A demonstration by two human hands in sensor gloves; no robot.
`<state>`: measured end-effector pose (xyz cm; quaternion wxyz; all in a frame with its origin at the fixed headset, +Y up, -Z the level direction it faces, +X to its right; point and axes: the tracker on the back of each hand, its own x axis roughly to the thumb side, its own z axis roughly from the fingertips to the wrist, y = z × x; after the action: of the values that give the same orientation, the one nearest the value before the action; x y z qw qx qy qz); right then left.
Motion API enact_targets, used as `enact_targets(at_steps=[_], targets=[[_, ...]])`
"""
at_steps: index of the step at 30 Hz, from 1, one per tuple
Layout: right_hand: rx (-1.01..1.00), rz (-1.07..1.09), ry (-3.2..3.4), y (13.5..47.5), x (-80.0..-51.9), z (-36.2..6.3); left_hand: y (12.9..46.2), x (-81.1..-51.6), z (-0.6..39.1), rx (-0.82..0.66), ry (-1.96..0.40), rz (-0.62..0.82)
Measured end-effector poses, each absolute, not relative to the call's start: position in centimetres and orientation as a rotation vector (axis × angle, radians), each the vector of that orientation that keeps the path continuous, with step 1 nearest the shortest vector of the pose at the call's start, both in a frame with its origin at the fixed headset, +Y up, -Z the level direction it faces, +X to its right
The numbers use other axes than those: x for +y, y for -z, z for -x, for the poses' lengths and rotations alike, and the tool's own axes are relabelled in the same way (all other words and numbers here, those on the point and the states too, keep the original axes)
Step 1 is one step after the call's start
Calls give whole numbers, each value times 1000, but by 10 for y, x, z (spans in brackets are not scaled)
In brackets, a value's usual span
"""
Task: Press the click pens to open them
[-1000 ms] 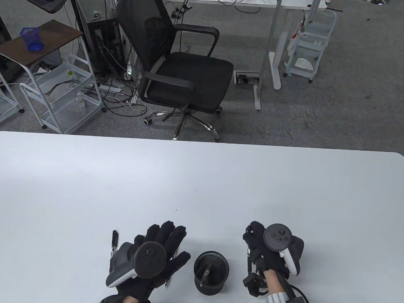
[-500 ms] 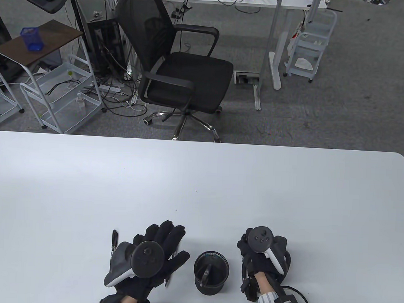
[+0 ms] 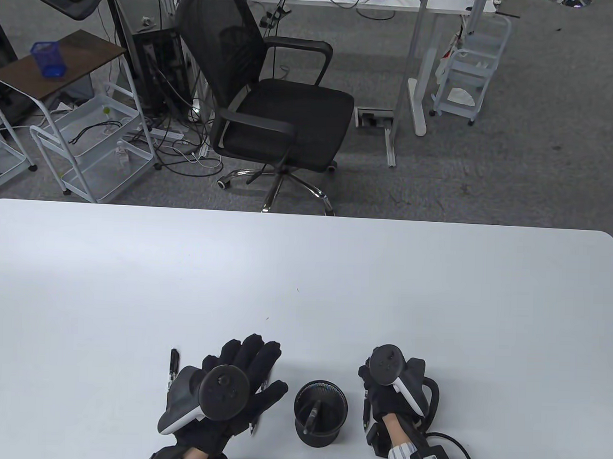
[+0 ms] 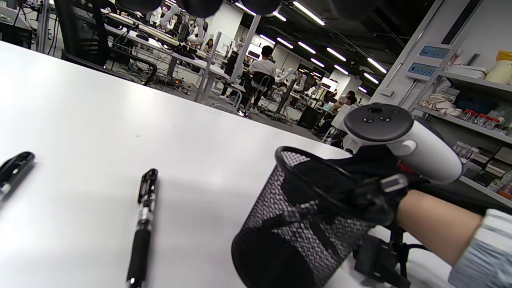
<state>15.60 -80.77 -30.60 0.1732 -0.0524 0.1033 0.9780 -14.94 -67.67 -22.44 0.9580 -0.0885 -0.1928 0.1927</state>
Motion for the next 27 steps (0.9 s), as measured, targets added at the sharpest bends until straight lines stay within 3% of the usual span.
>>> enact_targets(at_steps=[5, 8, 16, 23, 27], targets=[[353, 153, -2647, 307, -794, -163, 224, -676, 150, -388, -389, 177], [274, 71, -2541, 304, -768, -167, 225, -676, 150, -385, -390, 175], [101, -625, -2152, 274, -689, -135, 225, -676, 152, -381, -398, 172], [365, -1060, -2242, 239, -694, -107, 227, -673, 159, -365, -417, 155], [463, -1154, -2349, 222, -707, -103, 226, -673, 159, -361, -417, 152]])
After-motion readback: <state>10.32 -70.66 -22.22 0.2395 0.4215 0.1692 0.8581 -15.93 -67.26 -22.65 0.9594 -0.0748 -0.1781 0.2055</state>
